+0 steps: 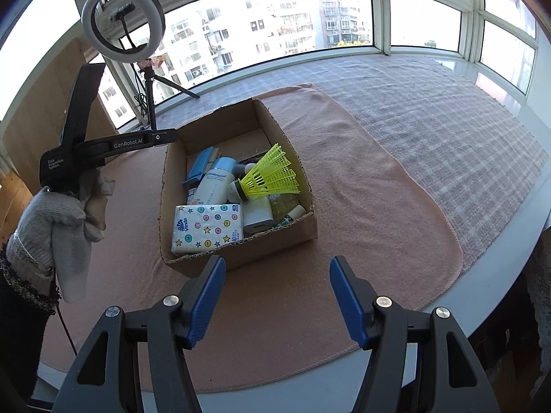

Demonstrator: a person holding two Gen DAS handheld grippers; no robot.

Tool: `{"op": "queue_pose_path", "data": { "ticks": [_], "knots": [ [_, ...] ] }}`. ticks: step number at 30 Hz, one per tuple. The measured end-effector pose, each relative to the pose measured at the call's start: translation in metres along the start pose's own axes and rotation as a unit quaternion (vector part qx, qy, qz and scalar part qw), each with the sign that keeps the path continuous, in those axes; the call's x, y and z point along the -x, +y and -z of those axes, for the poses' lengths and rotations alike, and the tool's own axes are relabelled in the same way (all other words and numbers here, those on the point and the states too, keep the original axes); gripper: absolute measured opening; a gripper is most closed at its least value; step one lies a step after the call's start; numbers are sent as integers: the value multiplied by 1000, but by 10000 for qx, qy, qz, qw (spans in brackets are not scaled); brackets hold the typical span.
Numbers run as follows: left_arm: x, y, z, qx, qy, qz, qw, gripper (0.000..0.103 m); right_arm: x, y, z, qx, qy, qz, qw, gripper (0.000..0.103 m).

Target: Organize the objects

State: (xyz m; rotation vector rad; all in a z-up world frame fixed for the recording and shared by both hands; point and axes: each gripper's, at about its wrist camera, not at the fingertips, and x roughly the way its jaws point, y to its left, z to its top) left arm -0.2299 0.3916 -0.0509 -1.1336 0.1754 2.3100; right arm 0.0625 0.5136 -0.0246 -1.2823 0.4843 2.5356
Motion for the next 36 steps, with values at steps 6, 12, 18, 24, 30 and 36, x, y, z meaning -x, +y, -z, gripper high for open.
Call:
{"op": "queue_pose_path", "data": {
  "ticks": [6,12,18,24,30,36],
  "knots": [
    [2,-15,-3,-115,-23,89,9999,29,2,-1,2,-45,1,3,10000,59],
    [8,-18,-4,-119,-28,160,9998,37,3,-1,3,-43,-6,8,10000,59],
    [25,-9,-5,6,-181,83,9998,81,4,7,4,31,-14,-6,10000,59],
    [42,4,1,64,-190,-26,9998,81,3,18,4,130,1,-50,9999,59],
    [70,28,15,195,-216,-186,9994,81,4,38,2,281,-3,-118,9995,59],
    [111,57,36,355,-358,-369,9980,81,2,69,0,523,-8,-226,9984,60]
  ]
}}
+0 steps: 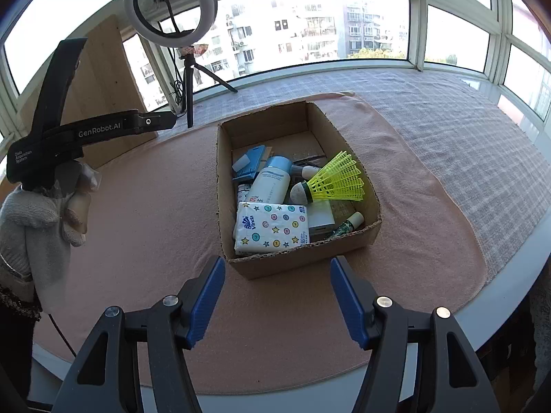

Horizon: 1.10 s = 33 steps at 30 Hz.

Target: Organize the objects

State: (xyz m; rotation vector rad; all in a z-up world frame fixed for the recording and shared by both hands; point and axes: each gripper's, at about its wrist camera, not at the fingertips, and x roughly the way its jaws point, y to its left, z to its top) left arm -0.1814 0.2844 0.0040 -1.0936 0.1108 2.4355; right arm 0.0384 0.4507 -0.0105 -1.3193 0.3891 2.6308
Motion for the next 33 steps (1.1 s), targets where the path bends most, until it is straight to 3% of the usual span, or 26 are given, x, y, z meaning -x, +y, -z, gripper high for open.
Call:
{"op": "queue_pose_path", "data": {
  "ticks": [15,23,33],
  "knots": [
    [115,86,74,438,-277,-769,9957,89,-5,107,-12,796,-176,-392,9959,61],
    [162,138,126,1011,-308,-1354,9851,93,-2,173,-12,1262,-417,-486,9899,71],
    [187,178,185,1592,-61,-1678,9729,93,-9,227,3,1699,-486,-433,9833,78]
  ]
}}
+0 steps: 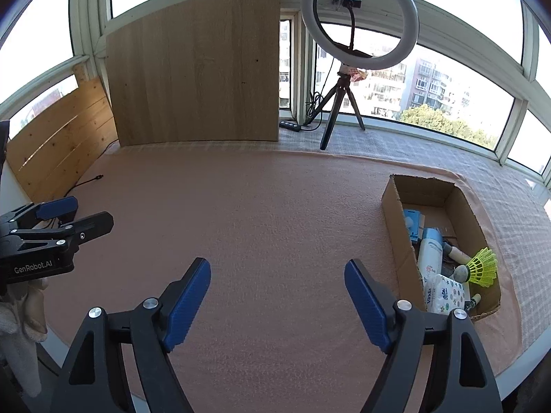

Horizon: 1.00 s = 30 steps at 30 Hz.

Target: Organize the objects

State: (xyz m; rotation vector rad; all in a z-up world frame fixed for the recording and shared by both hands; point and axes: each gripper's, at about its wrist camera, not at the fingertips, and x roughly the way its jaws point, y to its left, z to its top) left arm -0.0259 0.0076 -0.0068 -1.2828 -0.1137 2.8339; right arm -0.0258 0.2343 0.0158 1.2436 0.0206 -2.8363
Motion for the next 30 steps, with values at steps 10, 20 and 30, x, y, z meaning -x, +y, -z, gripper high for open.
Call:
{"op": "queue_pose_path", "data": {
  "ticks": [10,20,30],
  "knots": [
    [-1,13,4,45,41,-115,9999,95,-6,20,-1,67,-84,66,9999,81],
    [-12,2,5,-118,140,-110,9998,95,-11,21,-5,-9,-121,118,9999,82],
    [-18,-1,5,-106,168,-104,9997,95,-18,19,-7,-36,-47,160,9999,82]
  ]
}}
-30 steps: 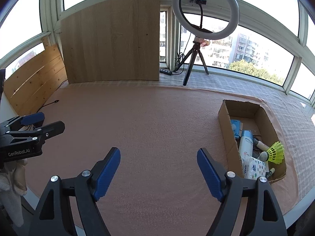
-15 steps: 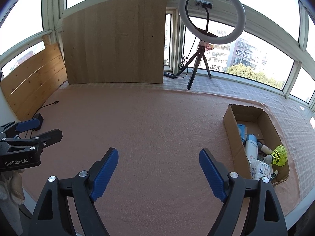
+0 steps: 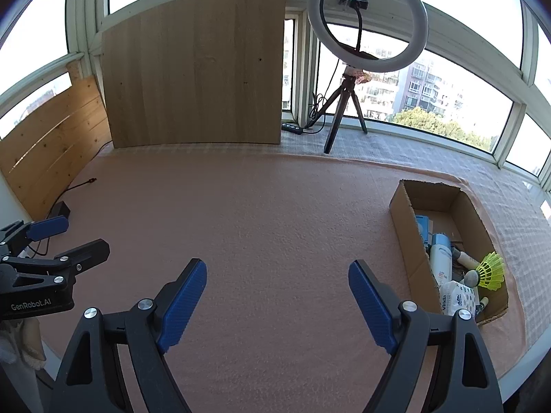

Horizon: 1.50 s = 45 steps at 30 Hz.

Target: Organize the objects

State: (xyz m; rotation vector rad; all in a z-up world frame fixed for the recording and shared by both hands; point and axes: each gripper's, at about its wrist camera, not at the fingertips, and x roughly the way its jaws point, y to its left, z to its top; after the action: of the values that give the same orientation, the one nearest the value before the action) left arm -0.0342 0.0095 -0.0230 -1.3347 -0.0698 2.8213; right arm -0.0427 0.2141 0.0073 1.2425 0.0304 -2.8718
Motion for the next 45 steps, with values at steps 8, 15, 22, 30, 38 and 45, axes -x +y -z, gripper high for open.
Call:
{"op": "queue_pose_path", "data": {
  "ticks": [8,15,22,30,38,45],
  "knots": [
    [-1,2,2,33,56,12,10000,95,-3,-1,0,-58,33,-2,10000,82],
    [0,2,3,47,55,-18,10000,95,-4,-1,1,-76,45,-19,10000,82],
    [-1,5,1,70,59,-25,10000,95,-5,1,2,-75,55,-10,10000,82],
    [-2,5,1,84,52,-30,9999,95,-6,1,2,-86,68,-5,9999,82],
    [-5,5,-1,106,97,-99,9998,95,-7,-1,3,-149,101,-33,9998,82],
    [-7,6,-3,149,146,-172,9996,95,-7,-2,3,-152,104,-35,9998,82]
  ]
}}
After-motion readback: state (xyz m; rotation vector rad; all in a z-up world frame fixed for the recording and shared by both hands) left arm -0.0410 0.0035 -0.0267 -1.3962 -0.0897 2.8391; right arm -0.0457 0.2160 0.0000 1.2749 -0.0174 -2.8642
